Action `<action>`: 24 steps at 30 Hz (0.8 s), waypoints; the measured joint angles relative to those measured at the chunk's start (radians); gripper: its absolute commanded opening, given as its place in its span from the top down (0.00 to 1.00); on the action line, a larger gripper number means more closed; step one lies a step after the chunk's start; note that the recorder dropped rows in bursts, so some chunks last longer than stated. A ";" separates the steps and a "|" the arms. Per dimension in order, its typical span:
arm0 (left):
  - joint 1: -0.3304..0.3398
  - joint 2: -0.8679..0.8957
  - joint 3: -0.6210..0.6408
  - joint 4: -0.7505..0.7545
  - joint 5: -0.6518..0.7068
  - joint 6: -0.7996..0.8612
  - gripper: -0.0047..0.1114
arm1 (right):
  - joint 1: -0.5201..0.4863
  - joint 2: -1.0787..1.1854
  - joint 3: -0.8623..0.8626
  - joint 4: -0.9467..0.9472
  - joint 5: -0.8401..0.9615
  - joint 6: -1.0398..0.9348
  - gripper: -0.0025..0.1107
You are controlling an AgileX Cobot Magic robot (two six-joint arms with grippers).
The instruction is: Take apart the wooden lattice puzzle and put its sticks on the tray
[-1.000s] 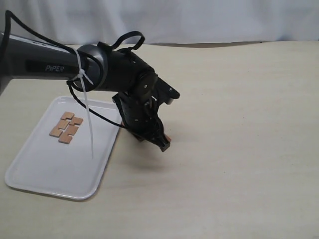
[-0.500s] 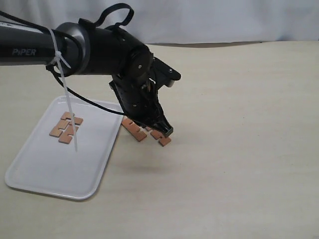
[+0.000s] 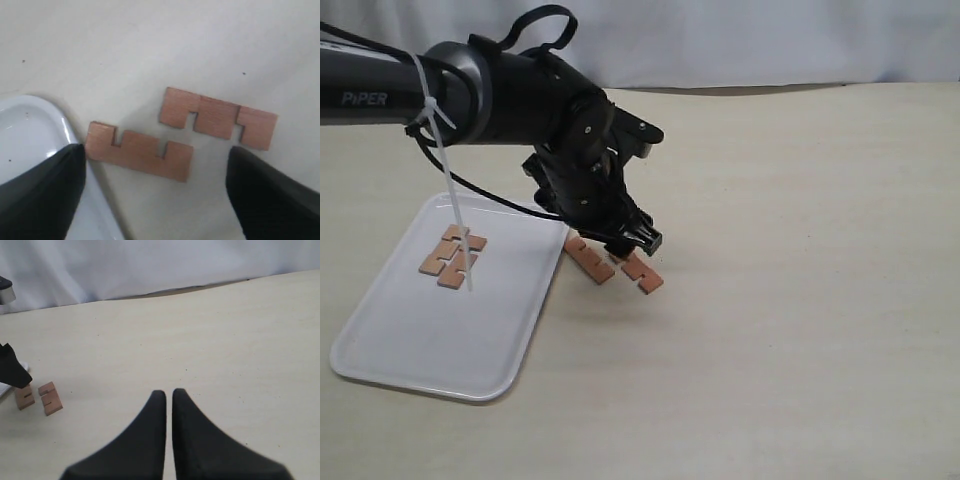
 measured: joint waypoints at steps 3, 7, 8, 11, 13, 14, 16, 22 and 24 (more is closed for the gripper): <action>0.015 0.000 0.000 0.004 -0.013 -0.049 0.23 | 0.000 0.000 0.000 0.000 0.000 0.000 0.94; 0.020 0.000 0.000 0.007 -0.018 -0.155 0.23 | 0.000 0.000 0.000 0.000 0.000 0.000 0.94; 0.022 0.000 0.000 0.007 -0.020 -0.199 0.23 | 0.000 0.000 0.000 0.000 0.000 0.000 0.94; 0.027 0.000 0.000 0.009 -0.022 -0.322 0.23 | 0.000 0.000 0.000 0.000 0.000 0.000 0.94; 0.027 0.000 0.000 0.009 -0.022 -0.407 0.23 | 0.000 0.000 0.000 0.000 0.000 0.000 0.94; 0.027 0.000 0.000 0.009 -0.022 -0.436 0.23 | 0.000 0.000 0.000 0.000 0.000 0.000 0.94; 0.025 0.000 0.000 0.009 -0.022 -0.500 0.23 | 0.000 0.000 0.000 0.000 0.000 0.000 0.94; -0.005 0.000 0.011 0.049 -0.030 -0.662 0.29 | 0.000 0.000 0.000 0.000 0.000 0.000 0.94; -0.020 0.002 0.020 0.082 -0.030 -0.743 0.30 | 0.000 0.000 0.000 0.000 0.000 0.000 0.94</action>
